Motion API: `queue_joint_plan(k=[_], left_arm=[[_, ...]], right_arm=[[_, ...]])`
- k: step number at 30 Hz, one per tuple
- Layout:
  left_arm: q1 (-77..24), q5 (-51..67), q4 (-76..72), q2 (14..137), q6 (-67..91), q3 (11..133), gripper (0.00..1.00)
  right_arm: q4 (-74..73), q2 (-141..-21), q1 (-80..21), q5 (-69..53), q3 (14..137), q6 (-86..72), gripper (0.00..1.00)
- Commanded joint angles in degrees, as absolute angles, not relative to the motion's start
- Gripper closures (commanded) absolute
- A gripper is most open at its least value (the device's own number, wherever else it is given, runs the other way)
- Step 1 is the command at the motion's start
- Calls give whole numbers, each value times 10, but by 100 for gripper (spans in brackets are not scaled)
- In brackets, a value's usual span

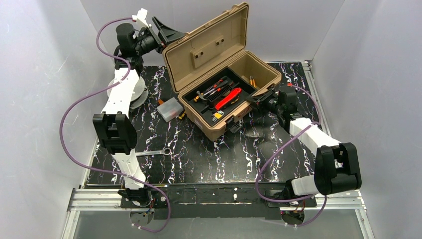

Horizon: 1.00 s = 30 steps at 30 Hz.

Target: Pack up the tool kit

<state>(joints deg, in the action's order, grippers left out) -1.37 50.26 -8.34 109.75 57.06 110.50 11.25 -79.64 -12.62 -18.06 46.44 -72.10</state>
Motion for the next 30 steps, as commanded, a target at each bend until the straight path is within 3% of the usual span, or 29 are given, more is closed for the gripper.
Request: queue_joint_plan(k=[1, 3, 4, 6, 14, 24, 30], left_arm=[[-41, 537, -100, 1028, 557, 1075, 5], [-51, 539, -108, 1014, 556, 1060, 5], [-56, 539, -109, 1007, 554, 1055, 5], [-63, 536, -107, 993, 550, 1043, 5], [-100, 533, -96, 942, 525, 986, 5], [-163, 515, -98, 872, 500, 869, 5], [-166, 474, 43, 856, 403, 938, 4]], right_arm=[[66, -741, -141, -230, 459, -622, 78], [53, -725, -141, -229, 461, -604, 43], [48, -717, -141, -224, 460, -598, 31], [42, -696, -138, -204, 455, -587, 24], [-88, -609, -110, -110, 486, -521, 18], [-156, -433, -73, 53, 430, -474, 23], [-145, -425, -64, 32, 418, -442, 25]])
